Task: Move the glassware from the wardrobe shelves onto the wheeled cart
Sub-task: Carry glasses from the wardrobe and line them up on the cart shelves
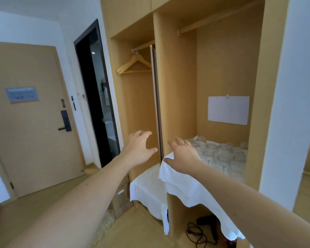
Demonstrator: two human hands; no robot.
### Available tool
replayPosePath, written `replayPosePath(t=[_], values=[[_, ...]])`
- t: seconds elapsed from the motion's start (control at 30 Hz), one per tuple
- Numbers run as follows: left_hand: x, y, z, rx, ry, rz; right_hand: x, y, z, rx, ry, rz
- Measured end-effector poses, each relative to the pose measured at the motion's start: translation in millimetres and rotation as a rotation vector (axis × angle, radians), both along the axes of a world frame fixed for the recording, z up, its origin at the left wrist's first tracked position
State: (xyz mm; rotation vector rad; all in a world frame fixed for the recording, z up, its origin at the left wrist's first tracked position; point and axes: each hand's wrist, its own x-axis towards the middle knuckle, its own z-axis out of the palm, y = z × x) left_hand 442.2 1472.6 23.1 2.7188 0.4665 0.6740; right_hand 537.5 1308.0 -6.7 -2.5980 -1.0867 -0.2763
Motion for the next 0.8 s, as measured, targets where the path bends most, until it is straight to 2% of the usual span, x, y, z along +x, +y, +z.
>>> replayPosePath(t=[0.3,0.53,0.8], values=[[106.0,25.1,-25.7,0.025,0.018,-0.114,97.9,15.1,-29.7,0.026,0.010,-0.115],[209.7,26.2,-34.1,0.107,0.154,-0.212,191.4,18.0,-50.7,0.050,0.089,-0.184],[299.2,25.0,-57.4,0.053,0.199,-0.279,265.4,12.3,-74.0,-0.010,0.138,-0.258]])
